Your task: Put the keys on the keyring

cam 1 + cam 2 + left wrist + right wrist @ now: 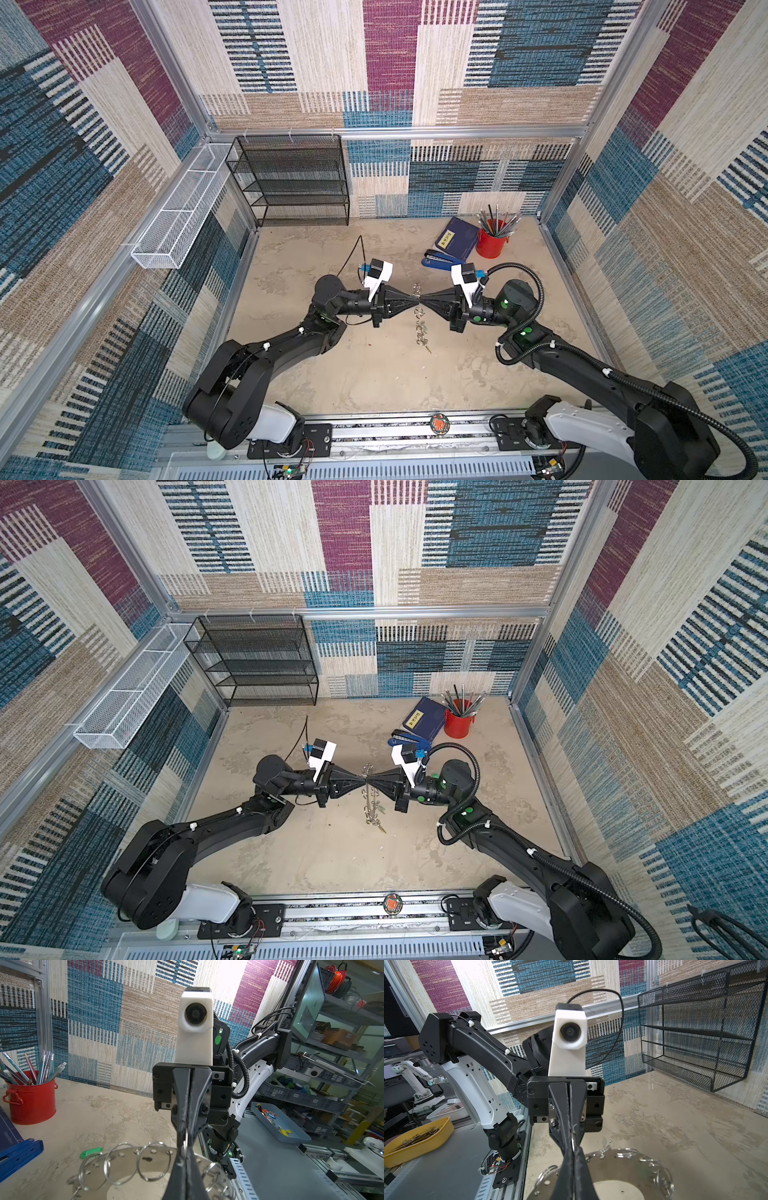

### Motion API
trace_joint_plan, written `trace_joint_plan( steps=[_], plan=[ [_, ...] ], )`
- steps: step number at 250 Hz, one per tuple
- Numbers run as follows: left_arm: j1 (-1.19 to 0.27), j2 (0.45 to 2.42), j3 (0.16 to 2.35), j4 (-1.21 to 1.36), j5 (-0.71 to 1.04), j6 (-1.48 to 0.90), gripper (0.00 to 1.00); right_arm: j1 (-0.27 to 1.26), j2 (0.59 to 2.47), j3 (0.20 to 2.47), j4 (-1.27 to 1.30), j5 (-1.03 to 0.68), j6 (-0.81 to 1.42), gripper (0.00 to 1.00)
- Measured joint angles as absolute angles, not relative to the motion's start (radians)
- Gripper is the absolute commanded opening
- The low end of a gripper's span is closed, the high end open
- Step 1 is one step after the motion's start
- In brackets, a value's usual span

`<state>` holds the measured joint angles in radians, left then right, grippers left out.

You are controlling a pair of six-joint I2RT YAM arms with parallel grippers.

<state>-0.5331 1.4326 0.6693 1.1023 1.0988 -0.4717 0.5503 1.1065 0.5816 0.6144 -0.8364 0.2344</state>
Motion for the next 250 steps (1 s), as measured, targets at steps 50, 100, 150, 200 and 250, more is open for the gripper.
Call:
trace_joint_plan(
  steps=[50,100,150,200,250],
  plan=[
    [-0.532,1.427,0.678,1.076,1.106,-0.47,0.09,0.55,1.095,0.581,0.606,-0.834,0.234,0.0],
    [-0.512,1.382,0.709,0.921,1.105,-0.375,0.24,0.553,1.082,0.583,0.544,-0.826,0.223,0.0],
    [-0.485,1.367,0.761,0.714,1.107,-0.244,0.39,0.555,1.083,0.601,0.465,-0.799,0.196,0.0],
    [-0.432,1.355,0.915,0.305,1.152,0.011,0.55,0.555,1.088,0.638,0.388,-0.763,0.151,0.0],
    [-0.43,1.374,1.089,-0.141,1.156,0.333,0.57,0.557,1.116,0.656,0.326,-0.748,0.115,0.0]
  ],
)
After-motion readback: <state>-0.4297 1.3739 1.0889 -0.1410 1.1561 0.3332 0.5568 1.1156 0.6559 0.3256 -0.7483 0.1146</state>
